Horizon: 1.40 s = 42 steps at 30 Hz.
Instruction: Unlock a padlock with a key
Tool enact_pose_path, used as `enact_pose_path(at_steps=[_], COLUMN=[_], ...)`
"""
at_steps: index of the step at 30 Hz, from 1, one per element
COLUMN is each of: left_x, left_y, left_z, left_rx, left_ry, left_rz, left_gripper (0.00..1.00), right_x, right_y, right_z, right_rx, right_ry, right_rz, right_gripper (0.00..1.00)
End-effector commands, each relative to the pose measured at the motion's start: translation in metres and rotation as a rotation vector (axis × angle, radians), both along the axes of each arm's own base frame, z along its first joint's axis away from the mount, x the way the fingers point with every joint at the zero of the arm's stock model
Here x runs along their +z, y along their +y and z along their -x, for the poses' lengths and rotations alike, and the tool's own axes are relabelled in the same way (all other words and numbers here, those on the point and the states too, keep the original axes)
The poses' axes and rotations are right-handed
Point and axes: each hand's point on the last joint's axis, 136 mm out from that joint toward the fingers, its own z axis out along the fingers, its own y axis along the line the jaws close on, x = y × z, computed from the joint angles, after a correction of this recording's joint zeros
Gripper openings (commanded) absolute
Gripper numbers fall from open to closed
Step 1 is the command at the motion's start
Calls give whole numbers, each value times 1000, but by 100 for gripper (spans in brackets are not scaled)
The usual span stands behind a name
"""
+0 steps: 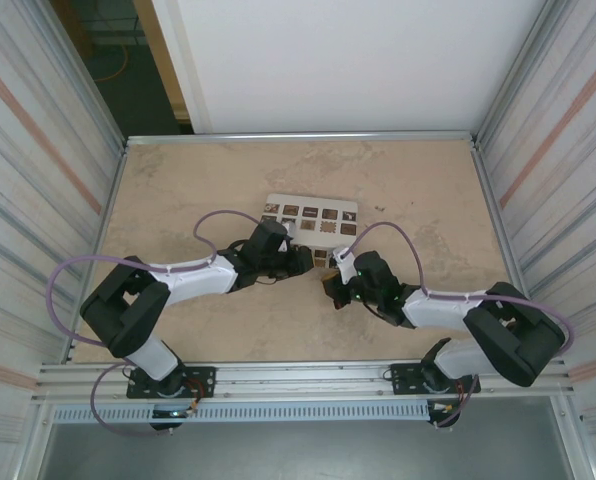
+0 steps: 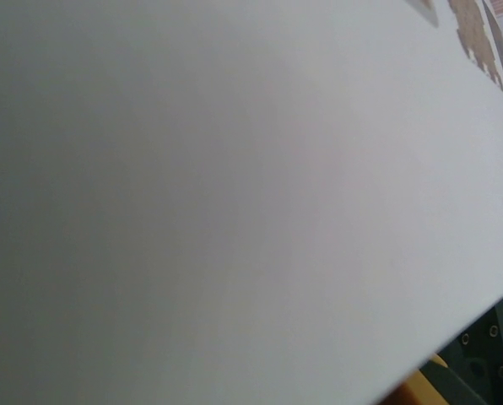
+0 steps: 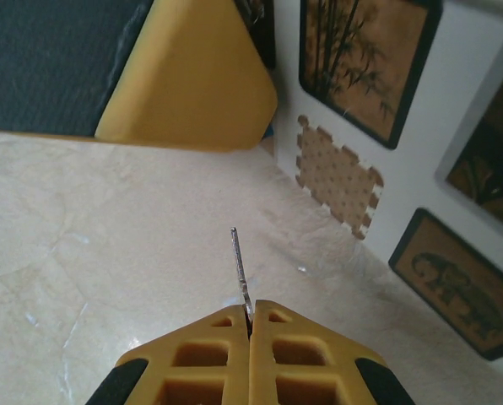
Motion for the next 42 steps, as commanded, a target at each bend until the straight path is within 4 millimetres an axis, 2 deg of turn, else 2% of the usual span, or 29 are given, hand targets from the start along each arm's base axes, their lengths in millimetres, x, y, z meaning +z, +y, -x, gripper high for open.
enact_pose_path(at_steps=[1, 16, 30, 42], left_x=[40, 40, 39, 39], left_y=[-16, -16, -16, -15], left_z=[-4, -2, -1, 2], left_rx=[-17, -17, -19, -23], left_ry=[-56, -52, -49, -43], left_rz=[110, 114, 115, 121], left_gripper=[14, 14, 14, 14], right_x=[10, 11, 23, 27], right_y=[6, 9, 21, 17], right_z=[-8, -20, -27, -27], right_rx=[4, -5, 22, 26], right_ry=[-74, -53, -67, -81], right_rz=[-15, -54, -118, -147], right_gripper=[0, 0, 0, 0])
